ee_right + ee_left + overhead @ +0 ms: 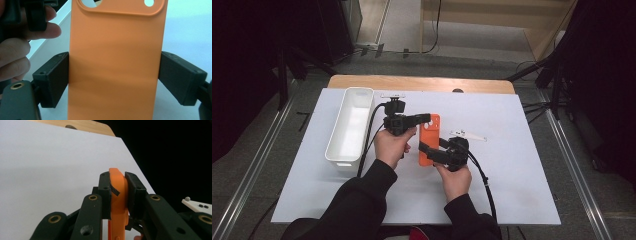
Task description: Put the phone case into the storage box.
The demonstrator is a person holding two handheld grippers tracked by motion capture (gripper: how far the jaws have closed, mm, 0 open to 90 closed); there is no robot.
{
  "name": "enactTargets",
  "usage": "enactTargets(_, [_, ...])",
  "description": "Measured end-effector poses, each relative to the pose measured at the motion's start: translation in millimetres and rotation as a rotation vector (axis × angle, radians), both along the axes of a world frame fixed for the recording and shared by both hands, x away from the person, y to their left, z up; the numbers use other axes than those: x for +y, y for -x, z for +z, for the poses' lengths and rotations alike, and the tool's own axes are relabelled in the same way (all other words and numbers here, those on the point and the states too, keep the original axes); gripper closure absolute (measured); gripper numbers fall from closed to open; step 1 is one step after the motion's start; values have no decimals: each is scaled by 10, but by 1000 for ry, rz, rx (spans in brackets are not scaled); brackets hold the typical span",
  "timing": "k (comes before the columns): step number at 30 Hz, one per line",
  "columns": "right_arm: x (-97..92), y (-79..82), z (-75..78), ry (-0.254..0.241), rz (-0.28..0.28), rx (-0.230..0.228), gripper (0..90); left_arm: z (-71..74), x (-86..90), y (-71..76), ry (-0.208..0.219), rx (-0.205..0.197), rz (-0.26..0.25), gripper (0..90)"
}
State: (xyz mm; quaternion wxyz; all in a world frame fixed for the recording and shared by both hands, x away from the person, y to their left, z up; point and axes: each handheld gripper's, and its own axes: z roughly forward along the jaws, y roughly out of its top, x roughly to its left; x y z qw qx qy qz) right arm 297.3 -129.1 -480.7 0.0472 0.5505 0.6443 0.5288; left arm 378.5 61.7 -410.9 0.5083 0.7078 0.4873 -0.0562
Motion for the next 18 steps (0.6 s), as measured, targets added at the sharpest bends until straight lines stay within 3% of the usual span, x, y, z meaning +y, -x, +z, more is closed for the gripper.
enactTargets(4, [-14,0,38,2,22,-8,95,10,8,7,-5,-12,1,765])
enactTargets(6, [-42,0,53,-4,48,-30,33,17,13,8,-5,-15,3,765])
enactTargets(15, [-46,-7,174,76,102,-8,28,57,71,-10,-27,-37,-6,764])
enactTargets(18, [-73,-15,209,68,133,7,28,90,87,-14,-43,-48,-11,764])
